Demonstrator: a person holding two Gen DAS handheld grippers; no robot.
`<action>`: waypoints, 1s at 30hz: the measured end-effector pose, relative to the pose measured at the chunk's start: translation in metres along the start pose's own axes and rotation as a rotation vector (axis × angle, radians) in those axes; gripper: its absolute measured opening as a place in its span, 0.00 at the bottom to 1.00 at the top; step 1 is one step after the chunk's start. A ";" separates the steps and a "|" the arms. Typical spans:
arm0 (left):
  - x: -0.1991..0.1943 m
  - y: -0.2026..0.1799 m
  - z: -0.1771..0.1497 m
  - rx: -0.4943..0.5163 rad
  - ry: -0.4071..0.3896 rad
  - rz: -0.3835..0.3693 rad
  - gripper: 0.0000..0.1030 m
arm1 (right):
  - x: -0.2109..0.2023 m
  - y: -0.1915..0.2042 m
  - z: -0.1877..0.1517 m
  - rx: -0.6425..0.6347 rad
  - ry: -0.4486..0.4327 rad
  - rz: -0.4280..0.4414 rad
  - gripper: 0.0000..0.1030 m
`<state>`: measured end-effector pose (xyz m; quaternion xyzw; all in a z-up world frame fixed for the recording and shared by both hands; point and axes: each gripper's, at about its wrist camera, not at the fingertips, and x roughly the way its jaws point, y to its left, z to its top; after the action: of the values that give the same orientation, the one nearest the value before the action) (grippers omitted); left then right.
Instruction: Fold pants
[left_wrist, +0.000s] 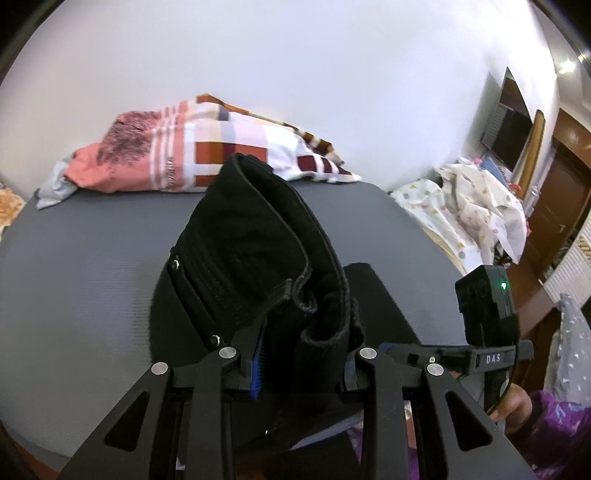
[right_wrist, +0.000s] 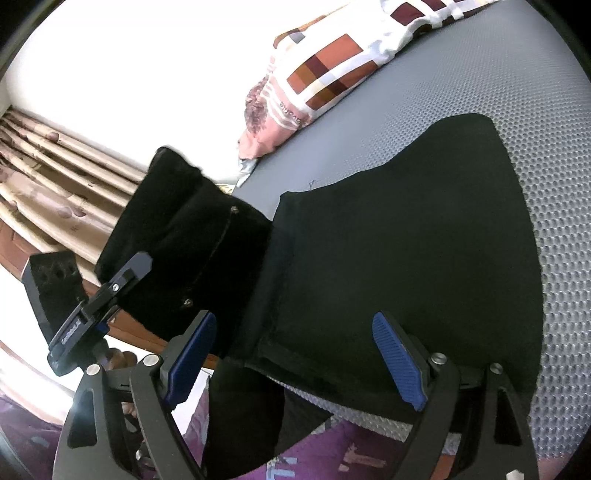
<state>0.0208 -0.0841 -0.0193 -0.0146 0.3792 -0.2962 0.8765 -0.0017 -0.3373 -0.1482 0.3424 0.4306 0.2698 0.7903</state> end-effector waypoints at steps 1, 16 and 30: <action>0.007 -0.004 0.002 -0.001 0.010 -0.014 0.28 | -0.002 0.000 0.000 0.002 -0.003 0.004 0.82; 0.079 -0.063 0.011 0.042 0.120 -0.111 0.28 | -0.087 -0.060 0.015 0.173 -0.224 0.037 0.89; 0.133 -0.115 0.008 0.102 0.198 -0.159 0.28 | -0.107 -0.106 0.005 0.308 -0.293 0.090 0.90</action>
<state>0.0396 -0.2513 -0.0720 0.0292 0.4462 -0.3834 0.8082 -0.0349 -0.4824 -0.1750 0.5135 0.3315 0.1835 0.7699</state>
